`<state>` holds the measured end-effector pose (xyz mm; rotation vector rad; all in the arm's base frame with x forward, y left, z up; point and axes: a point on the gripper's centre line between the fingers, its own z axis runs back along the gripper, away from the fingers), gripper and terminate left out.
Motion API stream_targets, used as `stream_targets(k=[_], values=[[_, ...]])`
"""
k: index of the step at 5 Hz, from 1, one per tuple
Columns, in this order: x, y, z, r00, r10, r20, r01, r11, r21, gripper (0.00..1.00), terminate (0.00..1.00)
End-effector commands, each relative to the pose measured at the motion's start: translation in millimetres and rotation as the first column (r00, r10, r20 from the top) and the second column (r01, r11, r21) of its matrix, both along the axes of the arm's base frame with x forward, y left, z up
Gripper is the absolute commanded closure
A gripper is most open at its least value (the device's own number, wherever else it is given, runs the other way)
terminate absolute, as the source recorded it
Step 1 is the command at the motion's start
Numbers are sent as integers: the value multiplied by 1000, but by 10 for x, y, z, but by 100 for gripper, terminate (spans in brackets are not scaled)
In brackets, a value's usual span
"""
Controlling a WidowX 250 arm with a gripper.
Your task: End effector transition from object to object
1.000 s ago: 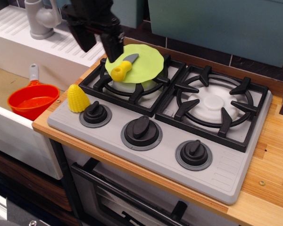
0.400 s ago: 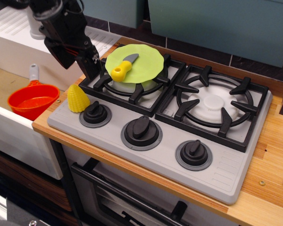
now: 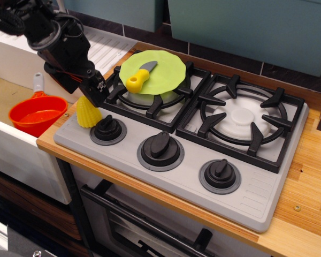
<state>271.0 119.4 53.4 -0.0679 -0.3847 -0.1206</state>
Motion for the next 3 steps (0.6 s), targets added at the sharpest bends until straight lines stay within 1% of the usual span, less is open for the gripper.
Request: stream_targets(k=[1, 2, 3], values=[[42, 5, -99, 999, 17, 42, -17, 1000, 11, 0, 0], [54, -9, -202, 999, 24, 47, -24, 1000, 1, 0, 0], [77, -13, -251, 999, 30, 22, -30, 1000, 7, 0, 0]])
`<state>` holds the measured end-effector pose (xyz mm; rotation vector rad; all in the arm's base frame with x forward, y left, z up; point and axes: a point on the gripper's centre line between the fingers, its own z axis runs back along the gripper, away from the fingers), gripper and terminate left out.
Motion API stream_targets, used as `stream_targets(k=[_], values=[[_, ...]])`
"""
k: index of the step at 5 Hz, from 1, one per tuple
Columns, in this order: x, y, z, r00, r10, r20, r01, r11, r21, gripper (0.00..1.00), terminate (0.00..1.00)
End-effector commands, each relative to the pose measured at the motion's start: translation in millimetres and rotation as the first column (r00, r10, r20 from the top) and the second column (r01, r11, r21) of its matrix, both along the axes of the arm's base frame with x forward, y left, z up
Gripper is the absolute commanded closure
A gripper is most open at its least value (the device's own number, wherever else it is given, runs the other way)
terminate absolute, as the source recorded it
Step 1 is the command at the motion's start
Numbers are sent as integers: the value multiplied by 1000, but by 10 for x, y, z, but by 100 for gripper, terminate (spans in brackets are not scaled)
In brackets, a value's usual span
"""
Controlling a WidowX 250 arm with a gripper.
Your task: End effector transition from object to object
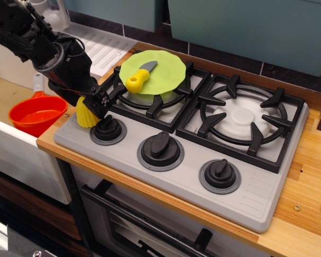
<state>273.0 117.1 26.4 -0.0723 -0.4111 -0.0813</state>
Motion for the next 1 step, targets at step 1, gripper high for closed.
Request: stream_targets(k=[1], values=[[92, -11, 85, 997, 28, -70, -25, 999, 41, 0, 100]])
